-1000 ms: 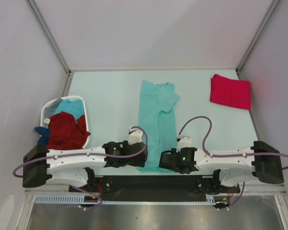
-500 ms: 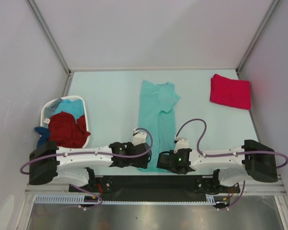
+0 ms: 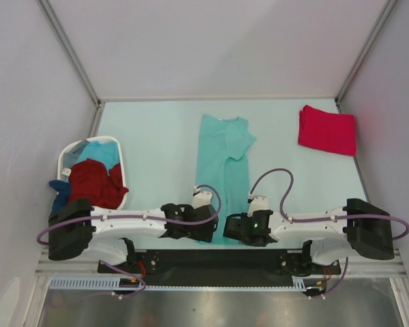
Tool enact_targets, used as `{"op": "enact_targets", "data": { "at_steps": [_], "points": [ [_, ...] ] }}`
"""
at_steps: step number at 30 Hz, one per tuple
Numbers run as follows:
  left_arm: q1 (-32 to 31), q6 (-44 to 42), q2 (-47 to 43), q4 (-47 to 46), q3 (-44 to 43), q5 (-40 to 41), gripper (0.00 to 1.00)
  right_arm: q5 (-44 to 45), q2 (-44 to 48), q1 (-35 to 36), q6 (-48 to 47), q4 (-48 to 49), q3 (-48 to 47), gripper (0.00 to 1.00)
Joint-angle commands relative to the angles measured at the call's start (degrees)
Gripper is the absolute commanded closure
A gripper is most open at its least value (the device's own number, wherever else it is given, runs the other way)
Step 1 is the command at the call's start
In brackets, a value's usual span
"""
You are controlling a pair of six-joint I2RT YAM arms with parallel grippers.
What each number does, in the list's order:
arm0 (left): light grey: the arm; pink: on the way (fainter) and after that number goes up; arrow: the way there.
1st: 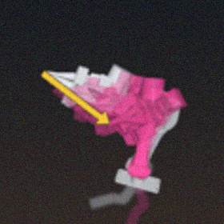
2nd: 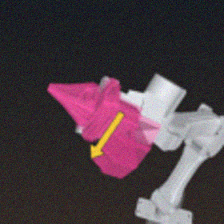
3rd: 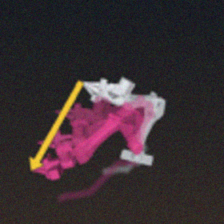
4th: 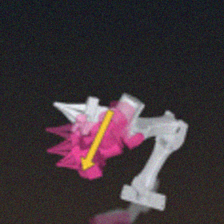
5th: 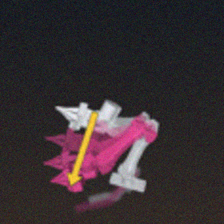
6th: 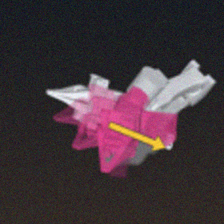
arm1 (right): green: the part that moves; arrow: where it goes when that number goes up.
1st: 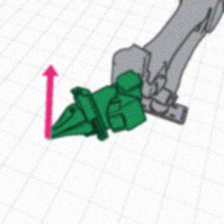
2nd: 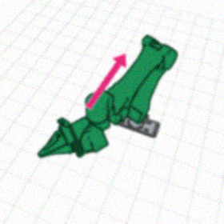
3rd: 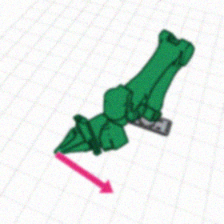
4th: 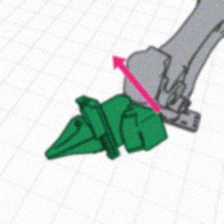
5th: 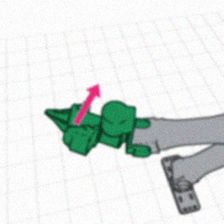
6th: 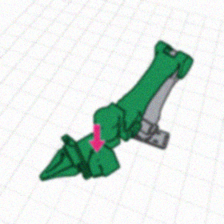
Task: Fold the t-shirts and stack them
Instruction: Grab the bottom of the folded rectangular tshirt with both arms
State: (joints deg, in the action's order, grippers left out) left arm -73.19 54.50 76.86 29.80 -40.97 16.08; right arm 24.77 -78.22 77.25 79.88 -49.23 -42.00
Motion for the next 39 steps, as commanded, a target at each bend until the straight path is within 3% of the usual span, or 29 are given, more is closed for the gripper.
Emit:
{"op": "enact_targets", "data": {
  "at_steps": [1,10,25,31,39],
  "points": [
    [1.1,1.9,-1.4,-2.7,2.4,-1.7,0.33,2.0,1.5,-1.0,-0.8,-0.9,0.3,0.54],
    [3.1,6.1,-7.7,-1.1,6.2,-0.3,0.33,2.0,2.5,-2.0,-2.3,-0.2,1.3,0.54],
    [3.1,4.5,-2.1,-2.7,3.5,-2.7,0.43,0.8,2.8,-3.2,-3.6,2.0,3.4,0.56],
    [3.1,3.9,-0.8,-2.8,2.8,-2.7,0.46,0.3,2.7,-3.9,-4.6,2.9,3.8,0.60],
    [3.1,3.2,-0.2,-2.6,2.0,-2.6,0.55,-0.2,2.4,-4.9,-6.0,3.9,3.7,0.74]
  ]
}}
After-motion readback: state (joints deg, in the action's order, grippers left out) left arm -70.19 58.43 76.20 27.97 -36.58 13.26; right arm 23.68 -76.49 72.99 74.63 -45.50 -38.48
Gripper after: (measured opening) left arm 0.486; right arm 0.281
